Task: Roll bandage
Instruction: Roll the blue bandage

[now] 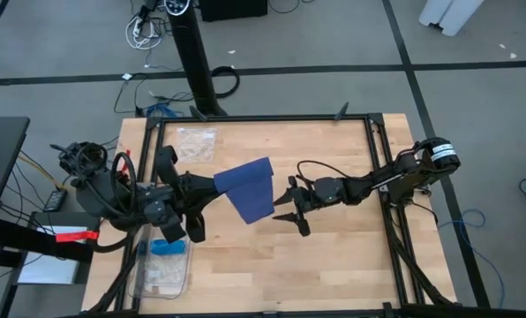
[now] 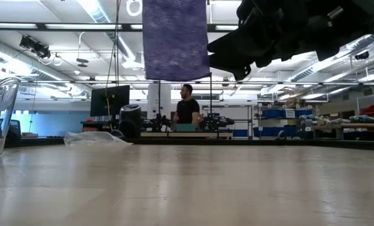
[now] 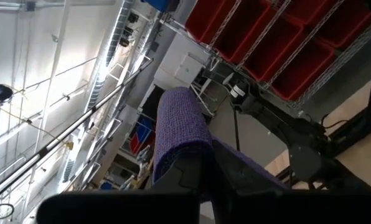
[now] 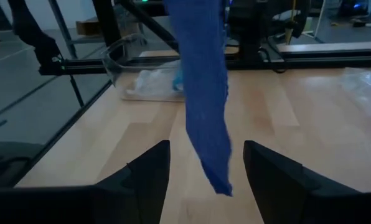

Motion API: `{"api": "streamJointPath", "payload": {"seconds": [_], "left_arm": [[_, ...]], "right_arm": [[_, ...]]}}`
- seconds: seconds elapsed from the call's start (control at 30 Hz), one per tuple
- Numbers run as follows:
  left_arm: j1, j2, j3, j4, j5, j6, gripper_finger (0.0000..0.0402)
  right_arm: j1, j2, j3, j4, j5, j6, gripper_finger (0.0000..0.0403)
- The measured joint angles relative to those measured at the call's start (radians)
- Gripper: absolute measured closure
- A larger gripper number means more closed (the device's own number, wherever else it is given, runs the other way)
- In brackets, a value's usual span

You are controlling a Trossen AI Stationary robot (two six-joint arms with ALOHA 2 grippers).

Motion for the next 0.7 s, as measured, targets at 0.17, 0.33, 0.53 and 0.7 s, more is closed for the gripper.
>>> {"api": "streamJointPath", "payload": {"seconds": [0.17,0.33,0.53,0.7], "left_arm": [[0.000,0.000,0.000,0.034,0.014,0.008,0.0385],[0.000,0.000,0.000,0.050,0.014,0.029,0.0385],[0.000,0.000,0.000,0.068,0.015,0.031,0.0385],[0.000,0.000,0.000,0.078,0.026,0.032,0.0385]], "right_arm": [[0.013,0.000,0.000,-0.002,0.000,0.004,0.0208],[0.023,0.000,0.000,-0.002,-0.012,0.019,0.0222],[0.031,0.000,0.000,-0.001,-0.026,0.039,0.0260],[0.032,0.000,0.000,-0.001,-0.027,0.051,0.0310]]}}
